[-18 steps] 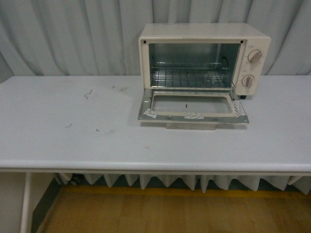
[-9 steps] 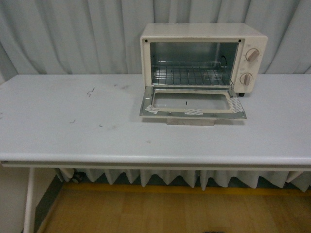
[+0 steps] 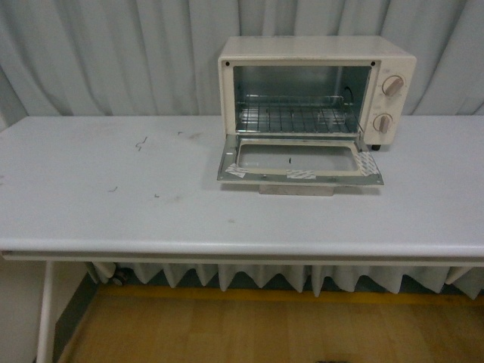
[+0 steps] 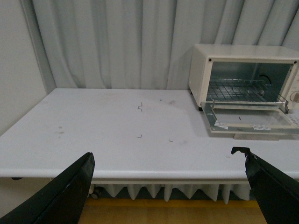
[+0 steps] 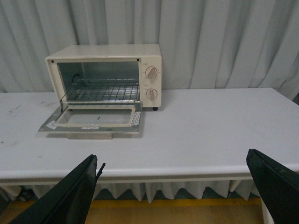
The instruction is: Open oven
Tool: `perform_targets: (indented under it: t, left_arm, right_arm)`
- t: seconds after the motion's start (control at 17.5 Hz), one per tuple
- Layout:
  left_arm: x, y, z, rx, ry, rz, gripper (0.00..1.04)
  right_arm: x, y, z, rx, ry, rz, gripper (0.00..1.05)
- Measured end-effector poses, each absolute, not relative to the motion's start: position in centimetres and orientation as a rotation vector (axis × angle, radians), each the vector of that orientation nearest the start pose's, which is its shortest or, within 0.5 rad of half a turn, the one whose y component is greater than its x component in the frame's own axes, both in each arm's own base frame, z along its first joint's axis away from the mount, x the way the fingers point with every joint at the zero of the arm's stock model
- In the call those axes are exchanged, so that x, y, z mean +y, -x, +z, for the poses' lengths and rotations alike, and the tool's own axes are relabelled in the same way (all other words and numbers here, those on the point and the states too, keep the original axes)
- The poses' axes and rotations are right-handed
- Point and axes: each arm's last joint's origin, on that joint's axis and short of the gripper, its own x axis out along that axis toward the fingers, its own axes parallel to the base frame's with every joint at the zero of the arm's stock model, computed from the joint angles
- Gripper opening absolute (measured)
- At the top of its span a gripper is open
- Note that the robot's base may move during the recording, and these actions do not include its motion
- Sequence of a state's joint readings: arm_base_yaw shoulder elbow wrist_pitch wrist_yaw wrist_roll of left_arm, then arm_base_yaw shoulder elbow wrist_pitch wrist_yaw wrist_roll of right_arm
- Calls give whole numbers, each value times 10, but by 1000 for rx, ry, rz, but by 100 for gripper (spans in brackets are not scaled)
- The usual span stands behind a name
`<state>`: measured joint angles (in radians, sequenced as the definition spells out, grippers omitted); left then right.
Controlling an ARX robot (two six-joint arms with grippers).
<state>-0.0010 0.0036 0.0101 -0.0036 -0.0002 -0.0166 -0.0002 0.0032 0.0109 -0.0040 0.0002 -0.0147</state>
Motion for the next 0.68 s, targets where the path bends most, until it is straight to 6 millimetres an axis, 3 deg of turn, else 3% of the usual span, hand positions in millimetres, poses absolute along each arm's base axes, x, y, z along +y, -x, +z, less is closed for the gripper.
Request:
perform_targets:
  t: [0.68]
  left_arm:
    - [0, -97, 166, -3, 16, -1, 98]
  right_arm:
    - [0, -97, 167, -4, 15, 0, 98]
